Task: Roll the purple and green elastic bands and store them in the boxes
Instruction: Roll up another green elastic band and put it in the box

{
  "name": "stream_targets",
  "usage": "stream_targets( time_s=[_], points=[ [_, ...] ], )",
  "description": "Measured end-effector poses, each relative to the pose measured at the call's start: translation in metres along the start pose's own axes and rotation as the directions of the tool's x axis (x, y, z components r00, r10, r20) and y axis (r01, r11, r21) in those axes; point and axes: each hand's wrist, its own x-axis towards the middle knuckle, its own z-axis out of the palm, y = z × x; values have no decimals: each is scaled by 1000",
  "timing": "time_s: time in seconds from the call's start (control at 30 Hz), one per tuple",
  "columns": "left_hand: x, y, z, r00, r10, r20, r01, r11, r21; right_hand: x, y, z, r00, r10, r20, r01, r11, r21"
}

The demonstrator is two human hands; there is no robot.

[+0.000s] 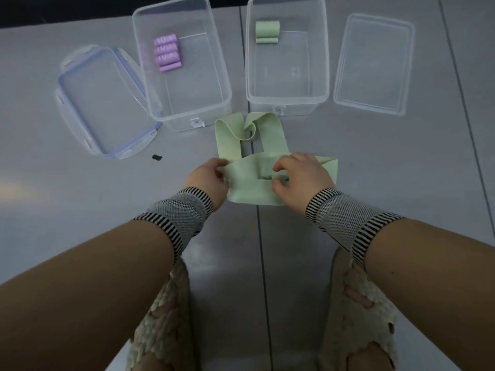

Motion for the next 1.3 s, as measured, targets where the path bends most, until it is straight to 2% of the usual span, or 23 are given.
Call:
stream_targets(
  time_s=[0.2,0.33,0.47,0.7,0.87,1.03,1.13,1.3],
  points=[
    [-4,3,-5,995,98,-32,-95,990,101,-1,0,-1,1000,11,-16,-10,999,30],
    [-15,15,-20,992,119,38,-116,991,-66,-4,-7,-10,998,-31,-54,36,994,106],
    [-28,39,-48,978,207,31,-207,978,-19,-13,-19,-26,980,-70,-186,110,971,212],
    [-67,100,-100,961,221,164,-205,972,-111,-39,-49,-85,922,-205,-328,293,924,246],
    [-109,145,-147,964,183,195,-116,943,-313,-58,-69,-151,921,-230,-314,326,896,300],
    [-161,169,-188,950,191,249,-8,807,-591,-89,-95,-206,912,-178,-370,314,882,351],
    [-201,176,-202,962,228,149,-84,768,-635,-113,-111,-229,902,-135,-410,301,877,375],
    [-265,187,-217,982,134,-132,-188,708,-680,-165,-143,-258,903,-73,-424,281,846,452]
  ],
)
